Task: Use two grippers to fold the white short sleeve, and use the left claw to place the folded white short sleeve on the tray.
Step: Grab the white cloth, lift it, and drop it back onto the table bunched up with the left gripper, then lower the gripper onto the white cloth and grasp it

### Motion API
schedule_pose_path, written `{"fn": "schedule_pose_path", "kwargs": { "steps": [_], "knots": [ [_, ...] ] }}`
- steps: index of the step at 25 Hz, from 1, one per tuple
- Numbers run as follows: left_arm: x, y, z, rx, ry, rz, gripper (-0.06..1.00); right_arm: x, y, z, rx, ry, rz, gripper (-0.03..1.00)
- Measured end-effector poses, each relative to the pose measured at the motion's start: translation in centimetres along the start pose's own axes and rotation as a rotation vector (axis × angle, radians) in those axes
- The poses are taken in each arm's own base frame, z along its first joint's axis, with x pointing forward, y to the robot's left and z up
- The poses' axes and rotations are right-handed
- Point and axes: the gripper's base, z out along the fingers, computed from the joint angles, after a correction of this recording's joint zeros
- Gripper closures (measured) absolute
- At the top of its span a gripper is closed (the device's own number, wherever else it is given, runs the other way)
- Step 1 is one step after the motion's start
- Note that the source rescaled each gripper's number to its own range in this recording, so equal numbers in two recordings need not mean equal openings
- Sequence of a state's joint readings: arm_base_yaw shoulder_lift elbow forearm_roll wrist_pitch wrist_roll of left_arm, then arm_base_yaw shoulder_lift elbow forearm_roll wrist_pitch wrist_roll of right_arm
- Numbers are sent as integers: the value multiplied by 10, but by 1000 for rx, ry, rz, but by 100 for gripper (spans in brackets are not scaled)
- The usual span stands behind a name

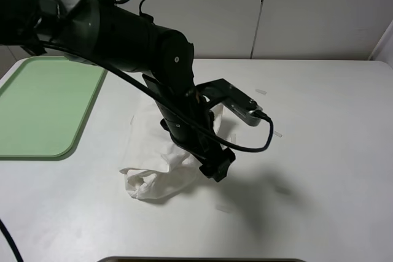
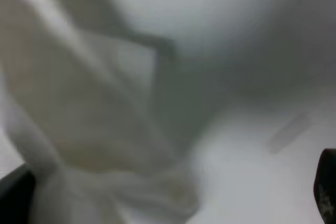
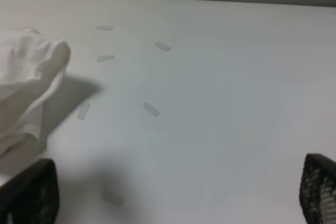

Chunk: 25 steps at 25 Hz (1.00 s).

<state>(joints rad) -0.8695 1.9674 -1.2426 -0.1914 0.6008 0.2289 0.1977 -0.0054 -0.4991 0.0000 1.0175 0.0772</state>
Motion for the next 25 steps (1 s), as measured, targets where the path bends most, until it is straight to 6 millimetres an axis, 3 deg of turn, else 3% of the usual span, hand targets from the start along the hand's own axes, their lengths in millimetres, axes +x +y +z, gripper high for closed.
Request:
{"fn": "schedule_pose_path", "kwargs": {
  "steps": [8, 12, 19, 23, 25],
  "knots": [
    [-3, -46, 5, 55, -29, 65, -5, 0, 0, 0, 0, 0, 0, -3],
    [-8, -55, -1, 74, -21, 83, -5, 0, 0, 0, 0, 0, 0, -3],
    [-23, -53, -20, 68, -16, 47, -5, 0, 0, 0, 0, 0, 0, -3],
    [-23, -39, -32, 57, 6, -13, -5, 0, 0, 0, 0, 0, 0, -3],
    [-20, -22, -44, 43, 22, -65, -5, 0, 0, 0, 0, 0, 0, -3]
  ]
}}
